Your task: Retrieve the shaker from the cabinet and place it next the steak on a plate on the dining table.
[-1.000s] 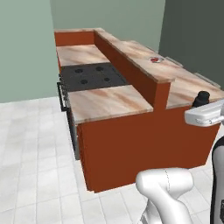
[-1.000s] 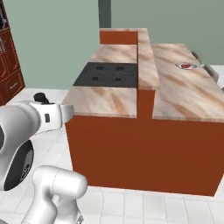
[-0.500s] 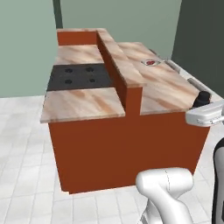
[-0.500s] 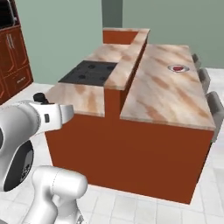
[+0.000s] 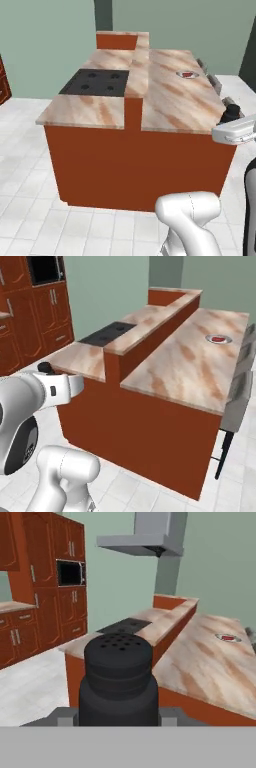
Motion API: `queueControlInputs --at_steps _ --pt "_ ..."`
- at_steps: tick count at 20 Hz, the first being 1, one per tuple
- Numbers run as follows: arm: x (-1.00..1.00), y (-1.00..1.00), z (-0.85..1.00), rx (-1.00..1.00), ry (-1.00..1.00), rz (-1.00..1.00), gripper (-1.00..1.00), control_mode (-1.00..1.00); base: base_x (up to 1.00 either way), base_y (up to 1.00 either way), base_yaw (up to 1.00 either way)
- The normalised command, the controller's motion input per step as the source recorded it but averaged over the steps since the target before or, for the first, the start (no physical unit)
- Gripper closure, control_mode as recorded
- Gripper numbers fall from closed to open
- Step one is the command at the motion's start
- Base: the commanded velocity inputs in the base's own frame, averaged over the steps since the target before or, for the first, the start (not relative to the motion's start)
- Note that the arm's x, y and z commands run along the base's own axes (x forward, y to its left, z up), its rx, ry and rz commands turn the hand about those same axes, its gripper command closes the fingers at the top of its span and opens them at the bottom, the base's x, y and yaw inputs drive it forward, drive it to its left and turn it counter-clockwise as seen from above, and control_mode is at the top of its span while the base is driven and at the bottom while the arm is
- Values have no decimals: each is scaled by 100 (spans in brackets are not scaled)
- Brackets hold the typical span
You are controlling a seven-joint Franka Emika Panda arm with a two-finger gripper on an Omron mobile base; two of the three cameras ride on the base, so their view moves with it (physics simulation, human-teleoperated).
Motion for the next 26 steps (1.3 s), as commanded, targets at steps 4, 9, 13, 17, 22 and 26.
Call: queueControlInputs --at_steps 4,9,13,17,22,26 --pt "0 0 0 0 0 0 100 100 -31 -100 36" --pt "0 0 0 0 0 0 100 100 -28 -100 35" --pt "0 0 0 0 0 0 100 100 -10 -100 38" --pt "0 0 0 0 0 0 100 100 0 -100 39" --pt "0 0 0 0 0 0 100 100 0 -100 45" --pt "0 0 0 0 0 0 100 100 0 -100 48"
